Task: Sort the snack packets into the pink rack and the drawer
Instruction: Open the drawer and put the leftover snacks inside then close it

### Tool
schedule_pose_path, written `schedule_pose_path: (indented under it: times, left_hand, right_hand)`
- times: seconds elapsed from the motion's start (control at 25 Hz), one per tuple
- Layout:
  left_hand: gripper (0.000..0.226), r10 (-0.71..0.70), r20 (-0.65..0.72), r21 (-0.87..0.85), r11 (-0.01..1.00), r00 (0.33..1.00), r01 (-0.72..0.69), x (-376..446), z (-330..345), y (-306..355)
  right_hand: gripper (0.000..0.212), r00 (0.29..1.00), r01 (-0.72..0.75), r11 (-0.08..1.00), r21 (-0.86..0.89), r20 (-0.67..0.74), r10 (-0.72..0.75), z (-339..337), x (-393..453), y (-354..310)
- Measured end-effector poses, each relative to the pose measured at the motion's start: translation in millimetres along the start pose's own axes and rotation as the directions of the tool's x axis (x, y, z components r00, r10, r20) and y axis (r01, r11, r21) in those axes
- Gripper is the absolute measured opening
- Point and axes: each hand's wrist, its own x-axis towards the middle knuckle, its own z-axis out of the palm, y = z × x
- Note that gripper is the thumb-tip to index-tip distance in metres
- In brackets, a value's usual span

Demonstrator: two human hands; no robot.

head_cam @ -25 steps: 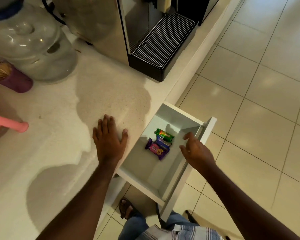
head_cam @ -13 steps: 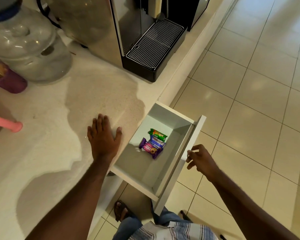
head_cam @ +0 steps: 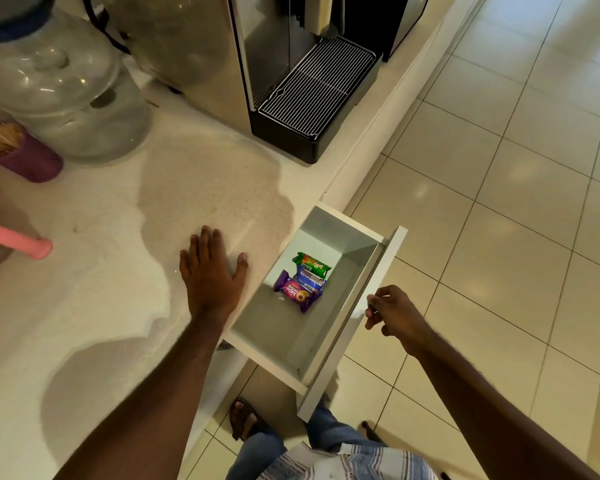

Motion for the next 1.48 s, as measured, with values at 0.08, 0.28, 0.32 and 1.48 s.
schedule_pose_path:
  times: [0.08,0.28,0.32,1.48]
  left_hand:
    - [0.075,-0.004,0.003,0.000,1.000,1.000,0.004,0,0,0]
    - [0.074,-0.012,0.007,-0.007,1.000,1.000,0.012,1,-1,2]
    - [0.074,-0.012,0.008,-0.004,1.000,1.000,0.012,1,-2,2]
    - [0.078,-0.031,0.029,-0.003,1.000,0.999,0.031,1,-6,4]
  right_hand:
    - [0.018,1.000,-0.010,1.000,0.005,0.011,0.010,5,3,-5]
    - [0.020,0.999,-0.020,1.000,0.011,0.035,0.020,20,10,-20]
    - [0.020,0.999,-0.018,1.000,0.007,0.040,0.018,23,11,-23]
    - [0.036,0.966,-0.009,0.977,0.214,0.256,-0.047,110,67,-98]
